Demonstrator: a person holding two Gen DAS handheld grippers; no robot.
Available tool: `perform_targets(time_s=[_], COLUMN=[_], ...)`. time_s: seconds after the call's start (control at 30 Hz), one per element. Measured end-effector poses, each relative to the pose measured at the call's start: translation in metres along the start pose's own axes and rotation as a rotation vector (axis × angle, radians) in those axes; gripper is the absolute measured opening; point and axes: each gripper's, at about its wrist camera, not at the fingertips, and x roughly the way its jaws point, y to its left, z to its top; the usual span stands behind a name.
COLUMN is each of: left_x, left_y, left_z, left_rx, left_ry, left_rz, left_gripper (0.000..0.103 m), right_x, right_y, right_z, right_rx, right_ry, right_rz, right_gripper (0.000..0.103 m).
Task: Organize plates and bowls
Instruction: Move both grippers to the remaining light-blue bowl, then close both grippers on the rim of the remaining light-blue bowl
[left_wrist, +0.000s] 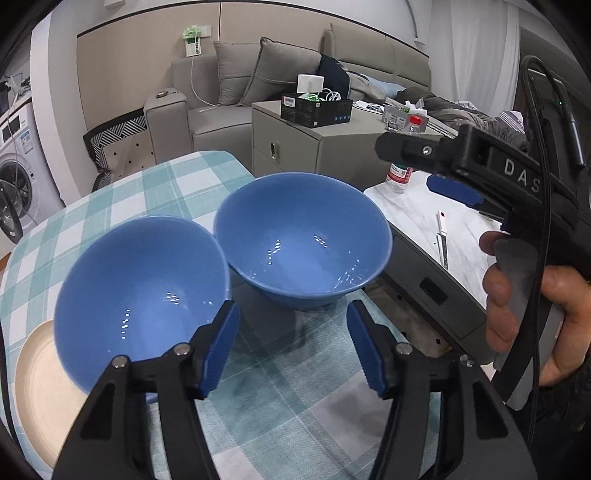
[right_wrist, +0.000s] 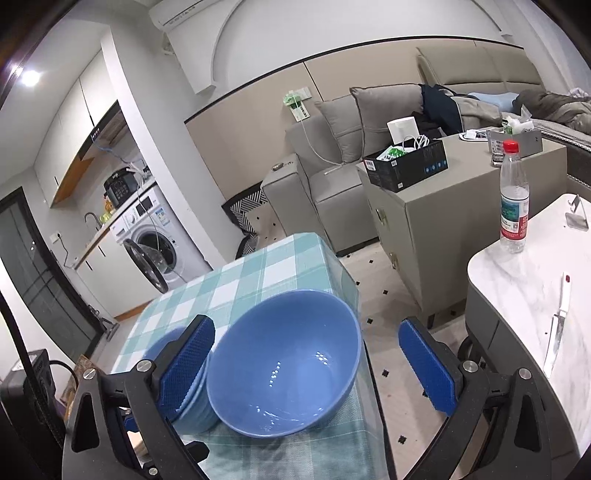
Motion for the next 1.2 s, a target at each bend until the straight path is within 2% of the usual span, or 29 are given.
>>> perform_targets(time_s=[0.17, 0.23, 0.47, 0.57, 0.83, 1.2], left_x=[0.011, 0.015, 0.029, 0.032, 0.039, 0.045], left_y=[-0.002, -0.002, 0.004, 0.005, 0.008, 0.006], left_z=[0.004, 0.004, 0.007, 0.008, 0.012, 0.016], left_rx=[-0.049, -0.064, -0.133, -0.152, -0.185, -0.184], left_ry=[0.022, 0.027, 0.046, 0.047, 0.045, 0.048], left_rz=[-0.019, -0.018, -0.008, -0.016, -0.028, -0.023], left_gripper=[0.060, 0.060, 0.060, 0.060, 0.060, 0.060], right_x=[0.009, 0.013, 0.029, 0.036, 0.052, 0.065], right_y=[-0.007, -0.010, -0.018, -0.019, -0.018, -0.030], right_z=[-0.003, -0.005, -0.011, -0.015, -0.024, -0.031], right_rx=[0.007, 0.010, 0.003, -0.009, -0.026, 0.019], right_ry=[0.033, 0.050, 0.098, 0.115, 0.146, 0.168], right_rz=[-0.018, -0.032, -0.067, -0.072, -0.086, -0.072], right_gripper=[0.094, 0.084, 0.078, 0.072, 0.054, 0.040])
